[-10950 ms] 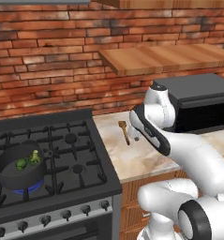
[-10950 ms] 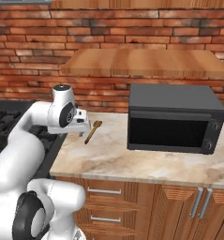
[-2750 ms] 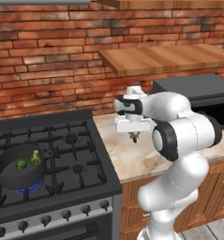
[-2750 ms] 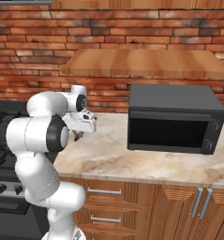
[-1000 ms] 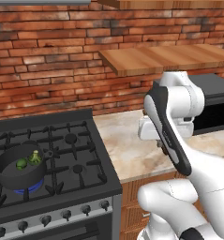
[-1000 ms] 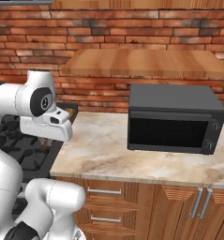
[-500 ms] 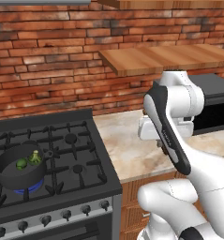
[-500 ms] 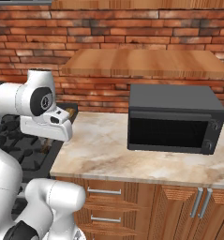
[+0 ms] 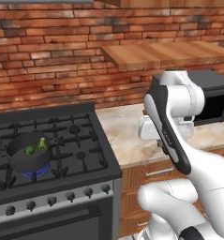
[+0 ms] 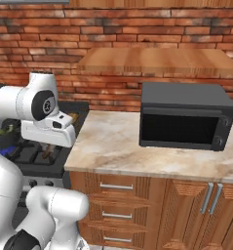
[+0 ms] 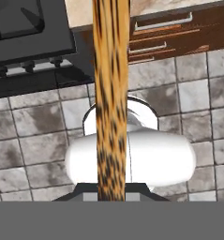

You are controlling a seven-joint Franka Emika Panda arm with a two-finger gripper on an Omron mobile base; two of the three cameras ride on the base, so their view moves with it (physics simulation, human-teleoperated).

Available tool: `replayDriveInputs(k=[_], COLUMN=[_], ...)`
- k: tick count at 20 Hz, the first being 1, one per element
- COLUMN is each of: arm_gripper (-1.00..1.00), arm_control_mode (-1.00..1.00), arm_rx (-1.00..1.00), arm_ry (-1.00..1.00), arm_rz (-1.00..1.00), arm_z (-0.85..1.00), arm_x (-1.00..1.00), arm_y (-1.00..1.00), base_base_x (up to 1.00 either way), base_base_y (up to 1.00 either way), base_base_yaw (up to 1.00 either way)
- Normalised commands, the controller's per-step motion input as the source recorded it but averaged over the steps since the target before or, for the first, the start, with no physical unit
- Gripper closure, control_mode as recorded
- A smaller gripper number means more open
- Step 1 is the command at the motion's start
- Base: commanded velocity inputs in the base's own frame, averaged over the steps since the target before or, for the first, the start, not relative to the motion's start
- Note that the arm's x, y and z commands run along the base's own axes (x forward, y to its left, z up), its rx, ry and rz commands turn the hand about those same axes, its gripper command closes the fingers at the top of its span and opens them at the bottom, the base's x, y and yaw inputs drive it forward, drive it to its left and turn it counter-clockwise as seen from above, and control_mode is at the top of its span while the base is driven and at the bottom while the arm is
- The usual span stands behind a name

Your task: Put the avocado and broccoli in the pot. Retrieve the spatula and lightly stir the vegetables in the pot.

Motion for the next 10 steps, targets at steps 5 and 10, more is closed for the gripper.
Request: replayDriveInputs(k=[5, 10], arm_gripper=[1.00, 1.00], arm_control_mode=[1.00, 1.00], arm_rx=[0.00, 0.00], arm_ry=[0.00, 0.00], arm_rz=[0.00, 0.00], arm_z=[0.00, 0.00], arm_x=[0.00, 0.00], arm_y=[0.00, 0.00], base_base_x=[-0.41, 0.00], base_base_y=[0.57, 0.69], base_base_yaw=[0.08, 0.18])
